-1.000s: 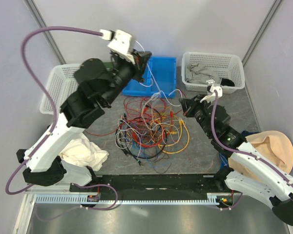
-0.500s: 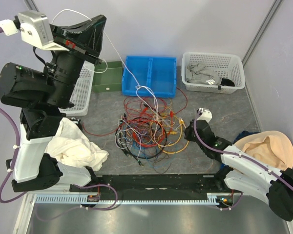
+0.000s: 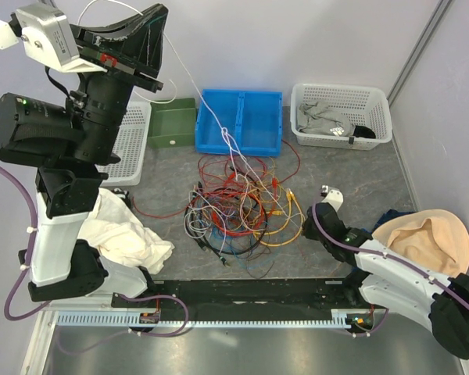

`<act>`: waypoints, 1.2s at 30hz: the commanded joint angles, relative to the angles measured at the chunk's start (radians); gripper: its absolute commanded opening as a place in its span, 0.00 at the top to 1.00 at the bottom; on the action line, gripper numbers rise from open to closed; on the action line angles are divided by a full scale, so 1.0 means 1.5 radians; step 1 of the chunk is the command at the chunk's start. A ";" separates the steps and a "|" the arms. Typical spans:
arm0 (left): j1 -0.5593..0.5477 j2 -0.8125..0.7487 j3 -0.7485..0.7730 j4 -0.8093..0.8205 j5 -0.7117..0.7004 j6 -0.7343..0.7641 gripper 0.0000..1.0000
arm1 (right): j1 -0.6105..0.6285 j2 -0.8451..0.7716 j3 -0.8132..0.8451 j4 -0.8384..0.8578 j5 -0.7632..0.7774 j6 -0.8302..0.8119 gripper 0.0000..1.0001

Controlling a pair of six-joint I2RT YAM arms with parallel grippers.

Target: Untangle the cables

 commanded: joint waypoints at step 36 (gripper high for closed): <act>-0.001 -0.059 -0.284 -0.033 0.098 -0.132 0.98 | 0.089 0.131 0.526 0.262 -0.304 -0.200 0.18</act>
